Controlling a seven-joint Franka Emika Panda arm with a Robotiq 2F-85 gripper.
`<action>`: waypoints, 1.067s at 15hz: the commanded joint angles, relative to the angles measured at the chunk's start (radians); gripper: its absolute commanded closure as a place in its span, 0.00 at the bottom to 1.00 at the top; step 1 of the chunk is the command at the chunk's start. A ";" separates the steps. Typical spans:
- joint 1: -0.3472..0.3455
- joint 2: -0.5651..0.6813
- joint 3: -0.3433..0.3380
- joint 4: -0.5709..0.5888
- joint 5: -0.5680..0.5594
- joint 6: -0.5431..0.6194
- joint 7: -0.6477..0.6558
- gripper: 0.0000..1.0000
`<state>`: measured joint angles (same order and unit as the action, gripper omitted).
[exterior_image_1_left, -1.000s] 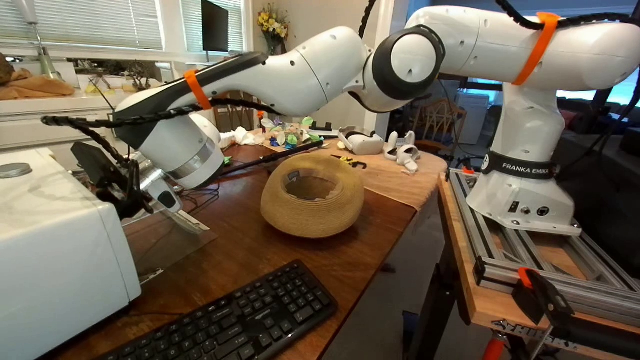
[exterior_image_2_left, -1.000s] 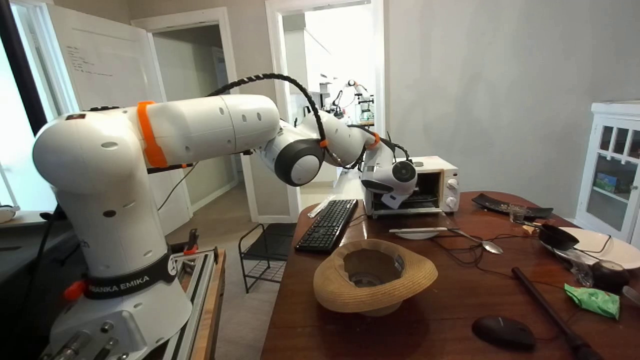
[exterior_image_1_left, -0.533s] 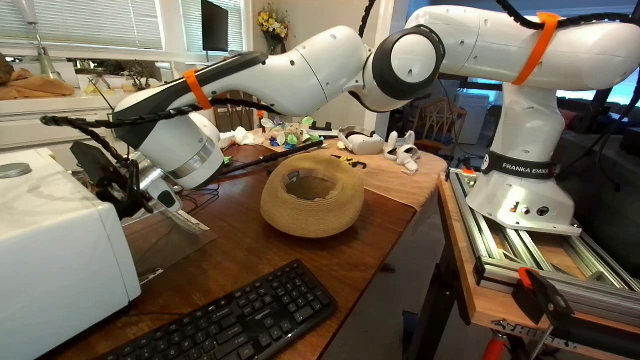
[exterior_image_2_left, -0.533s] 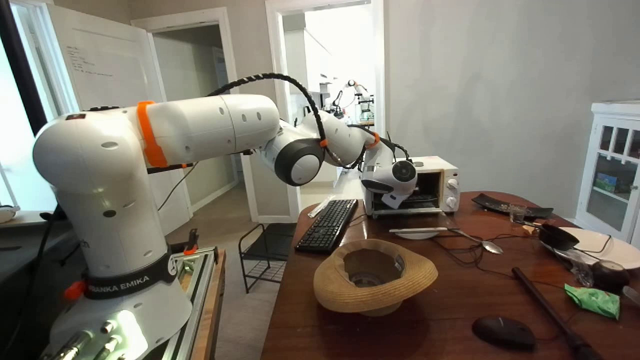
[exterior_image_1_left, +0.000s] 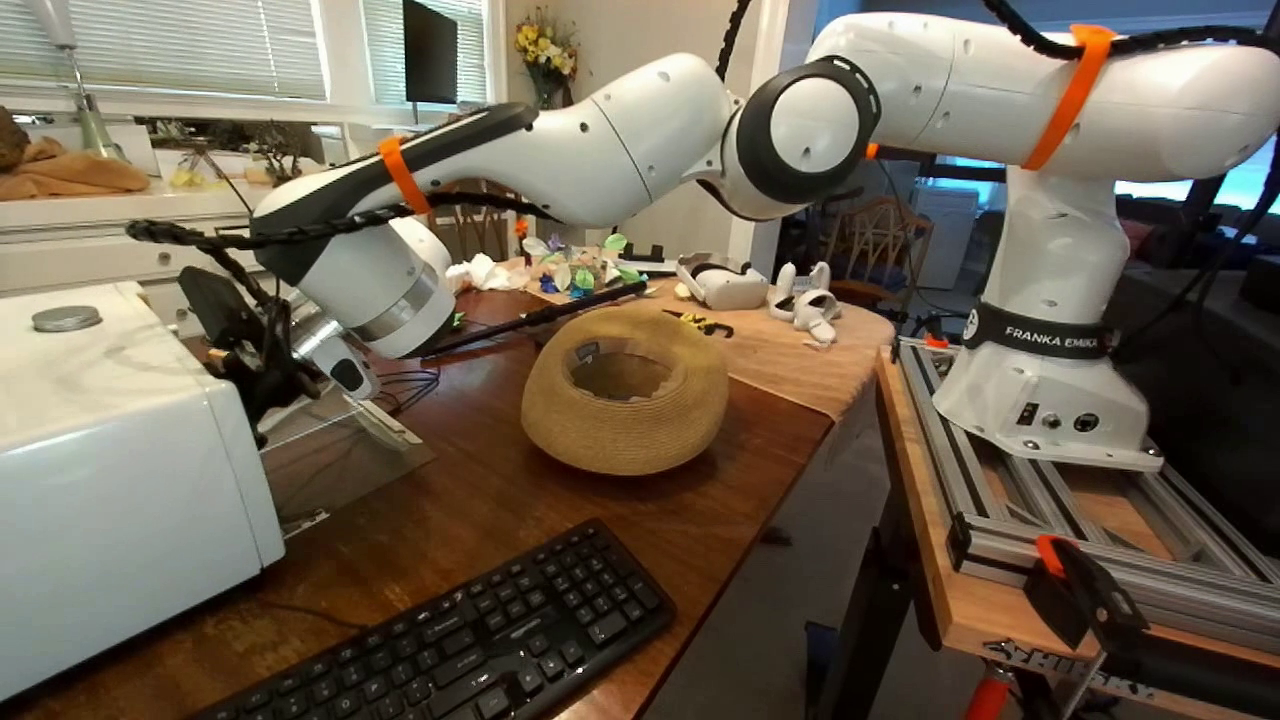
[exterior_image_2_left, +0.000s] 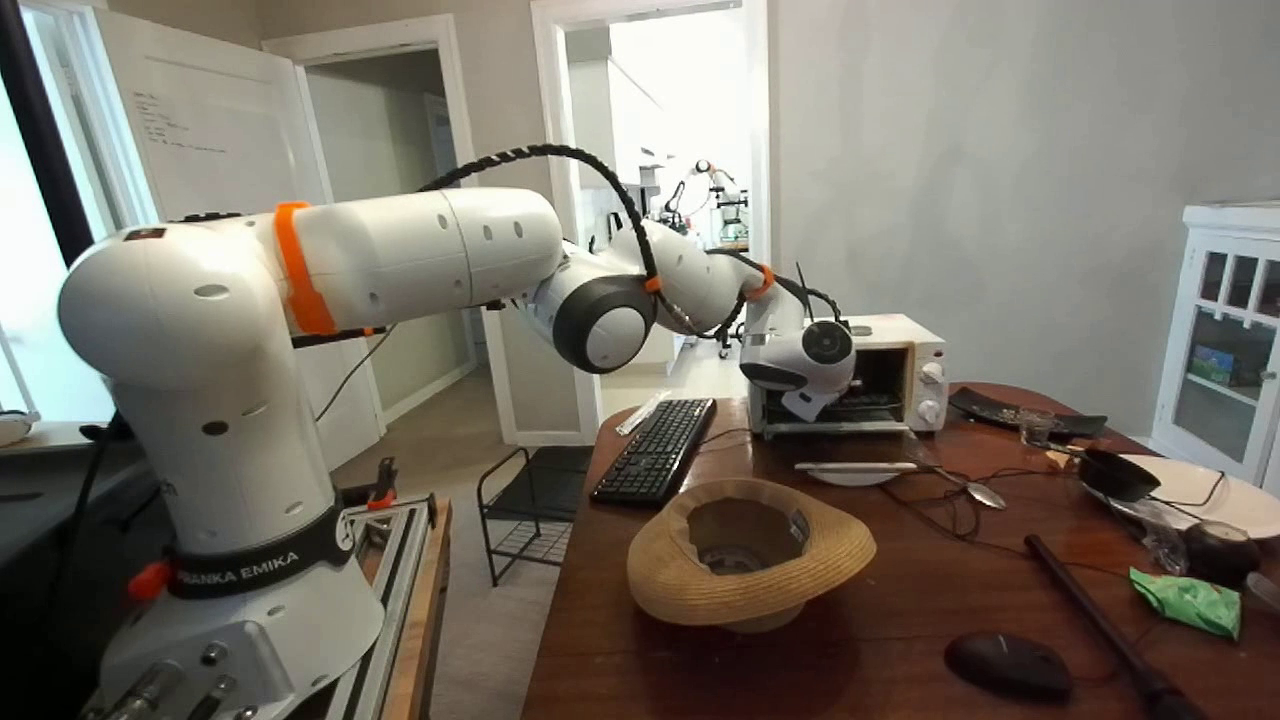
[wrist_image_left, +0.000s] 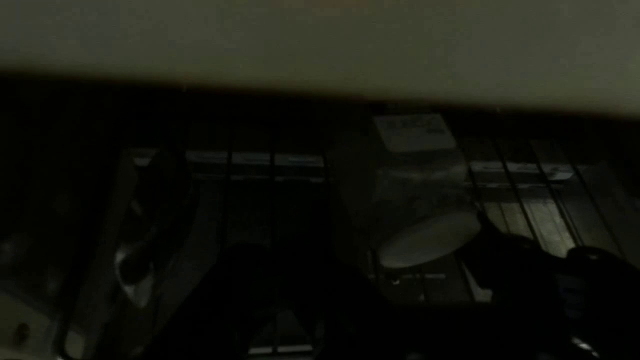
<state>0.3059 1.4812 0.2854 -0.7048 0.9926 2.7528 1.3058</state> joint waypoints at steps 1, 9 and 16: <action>-0.018 0.025 -0.065 0.018 -0.023 -0.010 0.110 0.62; -0.029 0.014 -0.073 0.020 -0.060 -0.101 0.207 0.00; -0.049 0.002 -0.049 0.012 -0.066 -0.159 0.266 0.00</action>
<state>0.2721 1.4841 0.2183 -0.6909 0.9550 2.6339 1.5178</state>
